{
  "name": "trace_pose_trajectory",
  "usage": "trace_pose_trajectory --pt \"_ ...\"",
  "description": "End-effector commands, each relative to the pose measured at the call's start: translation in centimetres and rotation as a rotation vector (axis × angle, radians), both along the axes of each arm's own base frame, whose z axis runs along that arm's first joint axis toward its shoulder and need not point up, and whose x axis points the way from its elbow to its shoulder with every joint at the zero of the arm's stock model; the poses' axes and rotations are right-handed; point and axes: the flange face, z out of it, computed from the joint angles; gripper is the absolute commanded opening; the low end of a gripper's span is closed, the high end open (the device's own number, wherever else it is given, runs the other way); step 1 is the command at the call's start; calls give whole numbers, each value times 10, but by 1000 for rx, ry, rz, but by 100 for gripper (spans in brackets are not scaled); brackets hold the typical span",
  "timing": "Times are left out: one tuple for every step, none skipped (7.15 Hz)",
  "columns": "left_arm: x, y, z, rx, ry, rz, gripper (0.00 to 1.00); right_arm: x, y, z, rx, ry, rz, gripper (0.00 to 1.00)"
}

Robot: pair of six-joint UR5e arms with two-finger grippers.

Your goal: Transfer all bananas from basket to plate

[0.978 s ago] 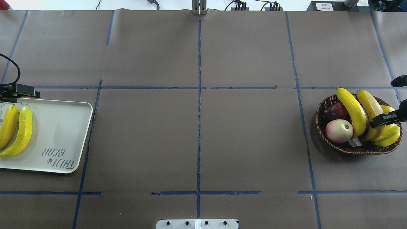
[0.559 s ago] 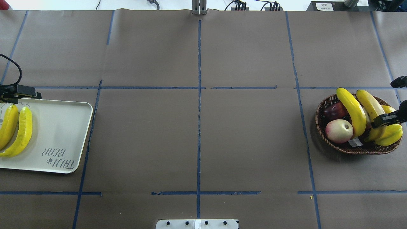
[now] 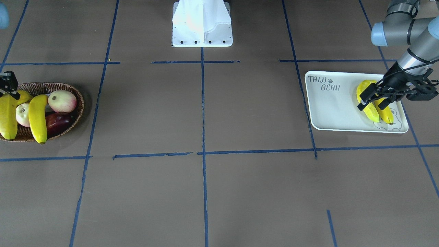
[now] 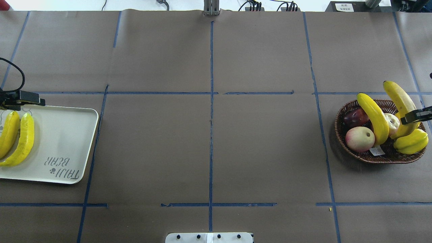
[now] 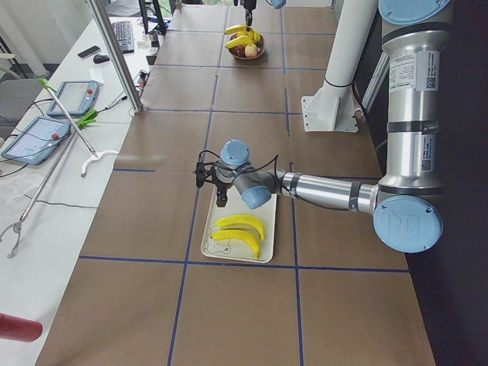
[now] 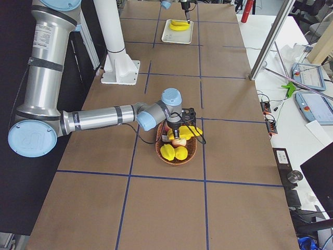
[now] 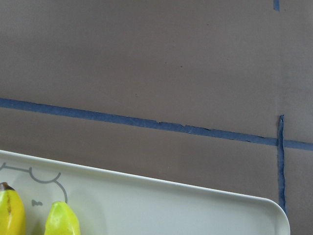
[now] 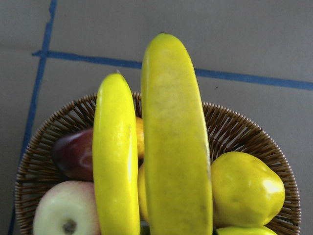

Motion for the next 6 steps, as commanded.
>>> trace_pose_trajectory --pt "1 -2 -3 5 3 0 100 65 6 -60 32 -188 54 1" --pt "3 -5 -10 13 12 0 100 66 9 -71 9 -250 35 1" --pt "11 -10 -22 19 31 0 100 57 -20 -104 -20 -294 84 1" --pt "29 -22 -53 -31 104 -41 100 5 -48 -151 -80 -350 67 2" --pt "56 -26 -88 -73 177 -60 100 -47 -63 -204 -108 -392 58 2" --pt "74 -29 -119 -121 262 -89 100 -91 -65 -247 -113 -419 63 2"
